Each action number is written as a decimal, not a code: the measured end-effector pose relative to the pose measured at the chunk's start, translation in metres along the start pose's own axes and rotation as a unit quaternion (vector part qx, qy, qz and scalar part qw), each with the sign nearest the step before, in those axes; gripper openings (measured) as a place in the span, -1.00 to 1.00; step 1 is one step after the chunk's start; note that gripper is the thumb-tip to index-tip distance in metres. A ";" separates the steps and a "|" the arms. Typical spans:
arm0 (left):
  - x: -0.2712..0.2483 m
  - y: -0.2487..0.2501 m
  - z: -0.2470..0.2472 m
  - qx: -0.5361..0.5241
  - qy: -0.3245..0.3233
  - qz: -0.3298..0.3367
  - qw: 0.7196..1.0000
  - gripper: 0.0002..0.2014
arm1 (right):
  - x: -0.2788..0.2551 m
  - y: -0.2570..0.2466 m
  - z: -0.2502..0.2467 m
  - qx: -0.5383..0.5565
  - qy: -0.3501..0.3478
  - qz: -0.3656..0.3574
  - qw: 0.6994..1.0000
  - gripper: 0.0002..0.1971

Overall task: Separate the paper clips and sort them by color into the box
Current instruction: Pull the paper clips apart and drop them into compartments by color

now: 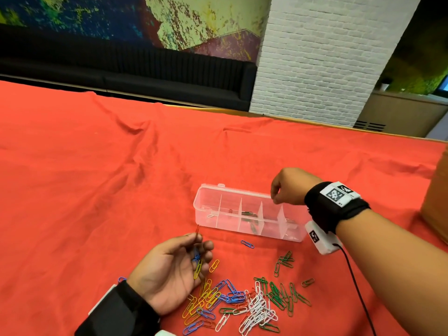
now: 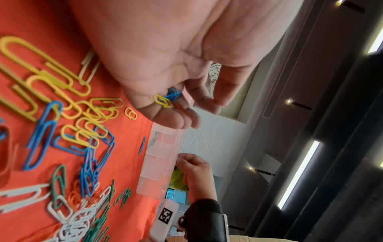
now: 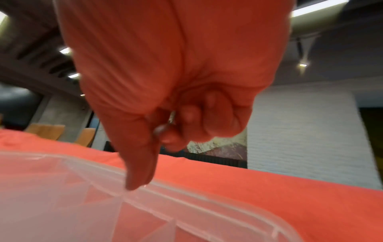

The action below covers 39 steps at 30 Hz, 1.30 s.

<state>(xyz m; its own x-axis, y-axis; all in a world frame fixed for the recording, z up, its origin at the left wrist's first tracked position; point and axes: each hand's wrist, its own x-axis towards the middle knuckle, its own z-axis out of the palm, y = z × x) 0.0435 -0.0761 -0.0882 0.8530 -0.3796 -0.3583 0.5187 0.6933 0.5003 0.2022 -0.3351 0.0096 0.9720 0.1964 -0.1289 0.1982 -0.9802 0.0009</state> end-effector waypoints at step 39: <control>0.000 0.014 -0.007 -0.028 -0.014 0.017 0.999 -0.87 | 0.000 -0.066 0.011 0.455 0.069 -0.038 0.887 -0.74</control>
<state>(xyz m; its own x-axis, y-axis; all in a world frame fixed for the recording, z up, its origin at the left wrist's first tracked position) 0.0503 -0.0620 -0.0868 0.8719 -0.3717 -0.3187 0.4857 0.7390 0.4669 0.1877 -0.2713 -0.0013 0.9788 0.2030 0.0290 0.1415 -0.5662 -0.8120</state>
